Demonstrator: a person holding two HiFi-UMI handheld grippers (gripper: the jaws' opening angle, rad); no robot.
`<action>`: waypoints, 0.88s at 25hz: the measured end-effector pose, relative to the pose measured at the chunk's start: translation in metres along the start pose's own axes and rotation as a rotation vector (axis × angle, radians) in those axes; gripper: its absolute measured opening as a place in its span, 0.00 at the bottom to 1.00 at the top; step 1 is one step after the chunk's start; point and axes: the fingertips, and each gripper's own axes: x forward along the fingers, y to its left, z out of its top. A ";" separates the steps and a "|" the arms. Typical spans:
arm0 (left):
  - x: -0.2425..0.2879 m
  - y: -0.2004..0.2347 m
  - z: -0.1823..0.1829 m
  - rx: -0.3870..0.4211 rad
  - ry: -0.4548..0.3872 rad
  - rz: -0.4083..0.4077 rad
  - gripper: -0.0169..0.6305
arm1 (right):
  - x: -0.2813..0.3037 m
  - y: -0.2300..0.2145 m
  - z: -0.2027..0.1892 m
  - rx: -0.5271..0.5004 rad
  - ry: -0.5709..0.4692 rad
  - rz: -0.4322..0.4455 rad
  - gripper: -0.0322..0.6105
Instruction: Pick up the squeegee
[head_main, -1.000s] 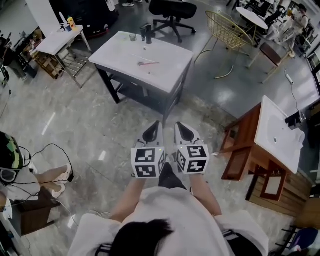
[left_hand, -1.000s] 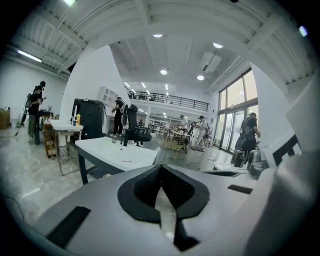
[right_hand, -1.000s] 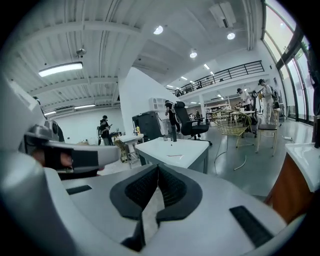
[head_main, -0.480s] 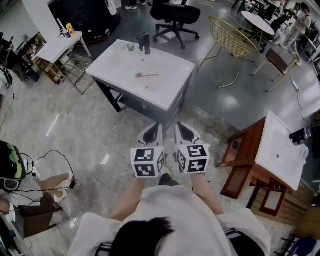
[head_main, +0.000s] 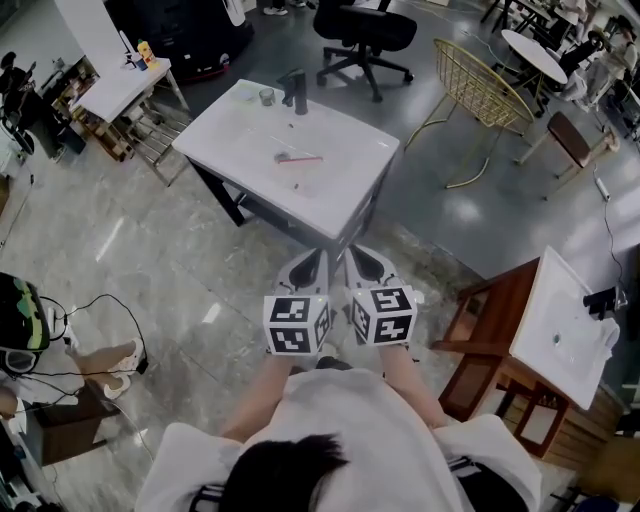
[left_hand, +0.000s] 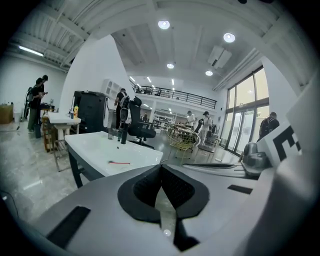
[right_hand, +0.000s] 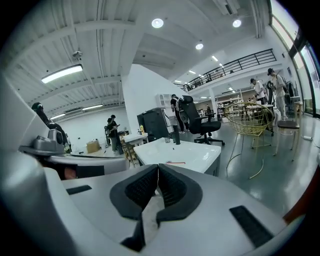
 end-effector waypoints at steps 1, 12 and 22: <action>0.003 0.000 0.000 -0.001 0.002 0.004 0.06 | 0.003 -0.002 -0.001 0.003 0.005 0.004 0.09; 0.017 0.010 -0.012 -0.020 0.042 0.017 0.06 | 0.017 -0.010 -0.002 0.002 0.009 0.018 0.09; 0.031 0.034 -0.004 -0.048 0.022 0.045 0.06 | 0.039 -0.004 0.000 0.000 0.019 0.047 0.09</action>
